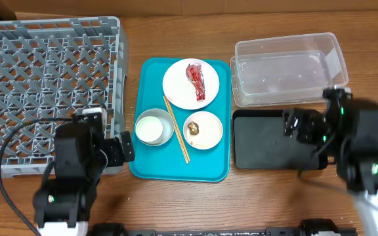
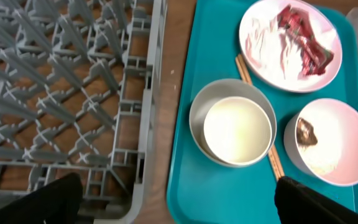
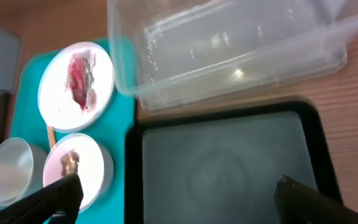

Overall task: Sort waste into correct bins and load items into the dishwasher
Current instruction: 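Move the right gripper to the white plate and grasp the red wrapper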

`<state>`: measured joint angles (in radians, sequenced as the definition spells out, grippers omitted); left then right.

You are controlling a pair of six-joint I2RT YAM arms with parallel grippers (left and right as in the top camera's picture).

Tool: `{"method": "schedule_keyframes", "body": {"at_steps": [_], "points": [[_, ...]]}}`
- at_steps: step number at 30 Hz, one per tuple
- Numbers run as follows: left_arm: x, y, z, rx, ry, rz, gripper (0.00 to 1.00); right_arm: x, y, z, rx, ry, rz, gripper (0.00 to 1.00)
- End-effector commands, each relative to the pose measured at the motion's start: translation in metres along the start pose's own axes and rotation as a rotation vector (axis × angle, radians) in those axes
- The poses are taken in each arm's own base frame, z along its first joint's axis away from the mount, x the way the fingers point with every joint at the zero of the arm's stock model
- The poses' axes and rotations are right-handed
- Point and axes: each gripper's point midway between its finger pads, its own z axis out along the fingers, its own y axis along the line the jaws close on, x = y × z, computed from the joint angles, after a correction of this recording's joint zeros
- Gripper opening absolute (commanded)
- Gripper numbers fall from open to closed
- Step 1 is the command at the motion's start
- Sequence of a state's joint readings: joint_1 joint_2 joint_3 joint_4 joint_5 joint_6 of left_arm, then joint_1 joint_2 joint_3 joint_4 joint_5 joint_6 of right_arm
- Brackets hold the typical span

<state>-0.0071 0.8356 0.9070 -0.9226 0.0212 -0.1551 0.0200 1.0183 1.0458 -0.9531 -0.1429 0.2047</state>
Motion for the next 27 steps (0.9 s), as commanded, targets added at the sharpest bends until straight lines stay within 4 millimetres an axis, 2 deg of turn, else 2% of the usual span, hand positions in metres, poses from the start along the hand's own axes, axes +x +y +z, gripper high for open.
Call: {"method": "schedule_keyframes", "body": {"at_steps": [1,5,11,15,20,22,23,27], "points": [[-0.012,-0.004,-0.008,0.004,0.013,-0.004,1.00,-0.024,0.007,-0.003,0.011,0.052,-0.051,1.00],[-0.012,-0.005,-0.010,0.006,0.032,-0.007,1.00,-0.047,0.015,0.004,0.004,0.094,-0.061,1.00],[-0.012,-0.007,-0.010,0.018,0.034,-0.008,1.00,-0.087,0.060,0.010,-0.166,-0.031,-0.126,1.00],[-0.015,-0.007,-0.010,0.020,0.021,-0.007,1.00,-0.089,0.092,0.016,-0.191,-0.056,-0.206,1.00],[-0.017,-0.008,-0.010,0.022,0.012,-0.007,1.00,-0.091,0.131,0.030,-0.157,-0.002,-0.294,1.00],[-0.018,-0.008,-0.010,0.023,0.008,-0.007,1.00,-0.093,0.153,0.042,-0.172,0.035,-0.323,1.00],[-0.018,-0.008,-0.010,0.022,0.008,-0.007,1.00,-0.093,0.168,0.054,-0.182,0.061,-0.340,1.00],[-0.018,-0.008,-0.010,0.022,0.007,-0.007,1.00,-0.086,0.194,0.099,-0.192,0.112,-0.373,0.99]]}}
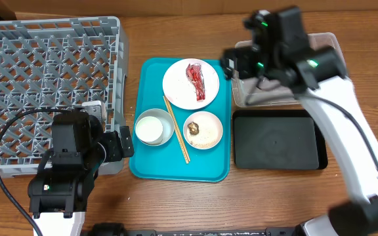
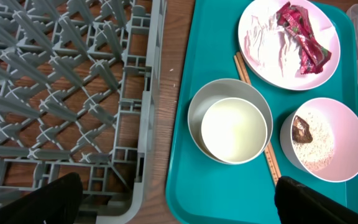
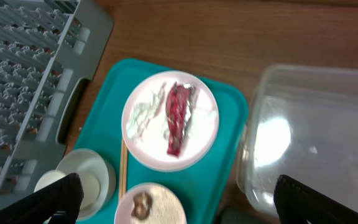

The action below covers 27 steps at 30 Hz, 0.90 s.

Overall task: Sort waste into correct bins and load items into the dishwasher
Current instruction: 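Move the right gripper to the white plate and grasp the red wrapper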

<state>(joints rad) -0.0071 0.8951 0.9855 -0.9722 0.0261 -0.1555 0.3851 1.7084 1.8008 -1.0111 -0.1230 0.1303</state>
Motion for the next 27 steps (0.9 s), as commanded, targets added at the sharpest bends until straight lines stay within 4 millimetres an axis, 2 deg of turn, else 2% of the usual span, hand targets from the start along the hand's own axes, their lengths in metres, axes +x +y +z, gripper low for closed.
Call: {"method": "schedule_keyframes", "body": {"at_steps": [1,7,9,12,13,18,21,24,25,26,27], "points": [[-0.008,-0.005,-0.006,0.022,-0.023,-0.005,1.00,-0.001,0.011,0.042,0.010,0.037,-0.016,1.00],[-0.008,-0.005,-0.006,0.022,-0.023,-0.005,1.00,0.021,0.018,0.112,0.014,0.125,0.002,1.00],[-0.008,-0.005,-0.006,0.022,-0.023,-0.005,1.00,0.034,0.020,0.137,0.016,0.164,-0.004,1.00],[-0.008,-0.005,-0.006,0.022,-0.023,-0.006,1.00,0.049,0.024,0.163,0.015,0.203,-0.013,1.00],[-0.008,-0.005,-0.006,0.022,-0.023,-0.006,1.00,0.060,0.028,0.179,0.014,0.227,-0.014,1.00],[-0.008,-0.005,-0.006,0.022,-0.023,-0.006,1.00,0.081,0.028,0.208,0.058,0.264,0.002,1.00],[-0.007,-0.005,-0.005,0.022,-0.018,-0.005,1.00,0.095,0.029,0.222,0.067,0.294,-0.003,0.95],[-0.005,-0.005,-0.005,0.021,-0.012,-0.006,1.00,0.113,0.021,0.239,0.116,0.330,0.033,0.91],[-0.005,-0.005,-0.005,0.020,-0.012,-0.006,1.00,0.116,0.020,0.242,0.119,0.339,0.034,0.86],[-0.005,-0.005,-0.005,0.021,-0.012,-0.006,1.00,0.118,0.019,0.244,0.122,0.344,0.034,0.75],[-0.005,-0.005,-0.005,0.021,-0.012,-0.005,1.00,0.118,0.018,0.244,0.129,0.342,0.033,0.71]]}}
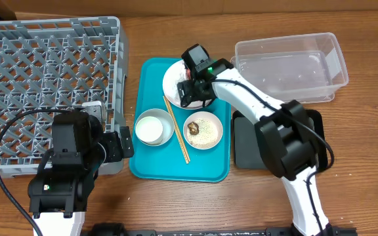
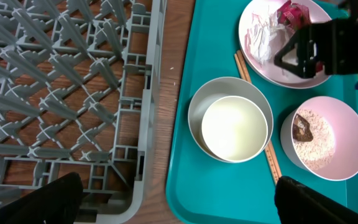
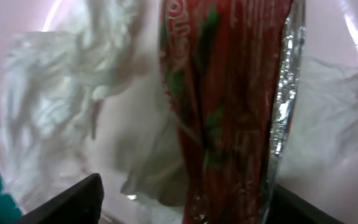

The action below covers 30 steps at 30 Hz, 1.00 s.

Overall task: Sort waste into correct bins and load items into the dishwasher
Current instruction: 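Move the right gripper to the white plate and grasp the red wrapper, then carry the red wrapper with the right gripper into the clear bin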

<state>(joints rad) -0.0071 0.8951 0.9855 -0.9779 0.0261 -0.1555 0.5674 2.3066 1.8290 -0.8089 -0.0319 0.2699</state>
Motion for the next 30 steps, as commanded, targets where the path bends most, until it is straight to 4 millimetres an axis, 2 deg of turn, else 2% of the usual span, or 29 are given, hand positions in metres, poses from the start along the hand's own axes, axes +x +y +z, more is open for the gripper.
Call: {"method": "schedule_keyframes", "body": {"at_steps": [1,3,9,13,16,23,24,25,28,30], "points": [[-0.006,-0.005,-0.005,0.021,-0.017,-0.005,1.00,-0.009,-0.004,0.001,0.032,-0.028,0.023,0.69],[-0.006,-0.005,-0.006,0.021,-0.017,-0.005,1.00,-0.010,-0.006,0.000,0.044,-0.035,0.023,0.62],[-0.007,-0.005,-0.006,0.021,-0.018,-0.005,1.00,-0.005,-0.011,-0.001,0.068,-0.015,0.039,0.17],[-0.005,-0.005,-0.005,0.020,-0.010,-0.005,1.00,-0.009,-0.012,-0.015,0.080,-0.020,0.040,0.04],[-0.005,-0.005,-0.005,0.020,-0.011,-0.006,1.00,-0.021,-0.018,-0.042,0.099,-0.057,0.052,0.04],[-0.005,-0.005,-0.005,0.020,-0.011,-0.005,1.00,-0.067,-0.045,-0.140,0.106,-0.253,0.122,0.04],[-0.005,-0.005,-0.005,0.020,-0.011,-0.005,1.00,-0.073,-0.058,-0.160,0.111,-0.290,0.152,0.04],[-0.005,-0.005,-0.005,0.019,-0.011,-0.005,1.00,-0.074,-0.064,-0.166,0.118,-0.300,0.164,0.04],[-0.005,-0.005,-0.005,0.020,-0.011,-0.005,1.00,-0.077,-0.102,-0.194,0.158,-0.335,0.256,0.04],[-0.005,-0.005,-0.005,0.020,-0.011,-0.005,1.00,-0.073,-0.130,-0.202,0.183,-0.327,0.313,0.04]]}}
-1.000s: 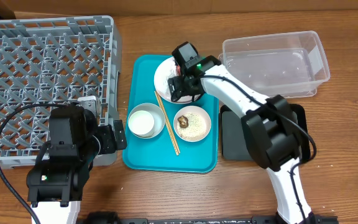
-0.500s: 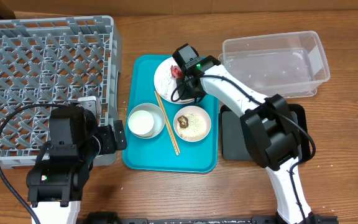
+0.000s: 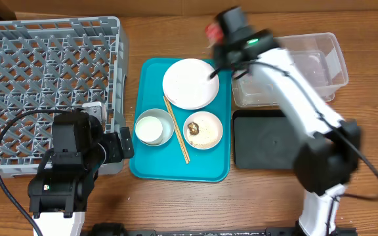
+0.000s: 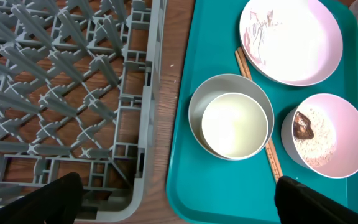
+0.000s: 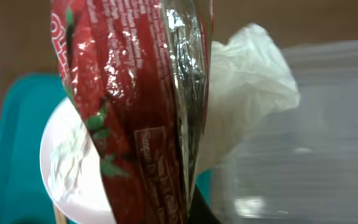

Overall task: Sort waste into correct bins and load items into the dishwasher
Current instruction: 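Carry the red wrapper with the right gripper into the clear bin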

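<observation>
My right gripper [image 3: 224, 34] is raised between the white plate [image 3: 189, 84] and the clear plastic bin [image 3: 287, 69], shut on a red foil wrapper [image 5: 135, 106]. A crumpled white napkin [image 5: 247, 87] hangs with the wrapper. The plate is bare except for smears. On the teal tray [image 3: 149, 167] sit a cup nested in a small bowl [image 4: 234, 127], a pink bowl with a brown scrap [image 4: 321, 137], and chopsticks [image 3: 176, 131]. My left gripper [image 4: 176, 205] stands open at the tray's front left corner, beside the grey dish rack [image 3: 44, 85].
A black bin [image 3: 268, 141] lies in front of the clear bin, right of the tray. The dish rack fills the left of the table. A black cable [image 3: 5, 151] loops over the rack's front edge near my left arm.
My right gripper was down on the plate at the wrapper. Now it is lifted toward the clear bin, shut on the wrapper and napkin, and the plate is bare. The left arm has not moved.
My right gripper was first over the black bin, then above the clear bin's left end, looking down at the plate. It was then down on the plate at the wrapper, and now holds wrapper and napkin in the air. The left gripper stayed open by the rack.
</observation>
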`<state>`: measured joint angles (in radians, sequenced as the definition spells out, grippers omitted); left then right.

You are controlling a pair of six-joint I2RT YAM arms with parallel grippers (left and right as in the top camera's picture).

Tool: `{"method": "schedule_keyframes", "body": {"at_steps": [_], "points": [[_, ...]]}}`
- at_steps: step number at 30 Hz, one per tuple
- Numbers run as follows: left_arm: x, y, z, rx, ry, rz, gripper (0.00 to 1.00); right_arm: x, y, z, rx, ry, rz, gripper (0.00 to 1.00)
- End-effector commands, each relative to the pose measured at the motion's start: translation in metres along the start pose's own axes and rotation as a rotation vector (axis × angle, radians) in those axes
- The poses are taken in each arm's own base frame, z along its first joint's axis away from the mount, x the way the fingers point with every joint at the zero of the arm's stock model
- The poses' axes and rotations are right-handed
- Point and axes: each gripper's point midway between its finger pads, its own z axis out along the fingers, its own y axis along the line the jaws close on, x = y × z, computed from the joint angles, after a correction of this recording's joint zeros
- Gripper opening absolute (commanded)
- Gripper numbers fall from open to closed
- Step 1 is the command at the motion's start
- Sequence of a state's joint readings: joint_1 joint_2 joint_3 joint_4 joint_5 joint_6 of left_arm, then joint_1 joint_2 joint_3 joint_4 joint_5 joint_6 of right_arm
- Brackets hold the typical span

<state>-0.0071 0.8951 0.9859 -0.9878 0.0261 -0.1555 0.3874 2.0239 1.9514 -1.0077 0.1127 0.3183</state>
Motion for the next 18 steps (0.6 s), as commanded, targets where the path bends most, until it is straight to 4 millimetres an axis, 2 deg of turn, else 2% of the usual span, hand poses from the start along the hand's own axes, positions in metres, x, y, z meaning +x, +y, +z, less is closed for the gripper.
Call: {"method": "schedule_keyframes", "body": {"at_steps": [1,4,6,9,11,13,16,18], "points": [[-0.007,-0.005,-0.005,0.022,-0.020,-0.005,1.00,-0.022,-0.052,-0.022,0.072,-0.044,0.113,0.04],[-0.007,-0.005,-0.004,0.021,-0.017,-0.005,1.00,-0.011,-0.082,-0.017,0.103,0.023,0.160,0.05],[-0.007,-0.005,-0.004,0.020,-0.014,-0.005,1.00,-0.005,-0.095,-0.011,0.098,0.061,0.188,0.14],[-0.006,-0.005,-0.003,0.020,-0.011,-0.006,0.99,-0.003,-0.100,-0.009,0.055,0.081,0.220,0.78],[-0.006,-0.005,-0.002,0.020,-0.008,-0.006,1.00,-0.007,-0.092,-0.008,0.001,0.077,0.223,0.85],[-0.006,-0.005,-0.002,0.019,-0.007,-0.005,1.00,-0.009,-0.079,-0.009,-0.069,0.080,0.224,0.87],[-0.006,-0.005,-0.002,0.019,-0.006,-0.005,1.00,-0.010,-0.033,-0.015,-0.272,0.097,0.196,0.87],[-0.006,-0.005,-0.002,0.019,-0.007,-0.005,1.00,-0.011,-0.013,-0.016,-0.313,0.088,0.164,0.87]]}}
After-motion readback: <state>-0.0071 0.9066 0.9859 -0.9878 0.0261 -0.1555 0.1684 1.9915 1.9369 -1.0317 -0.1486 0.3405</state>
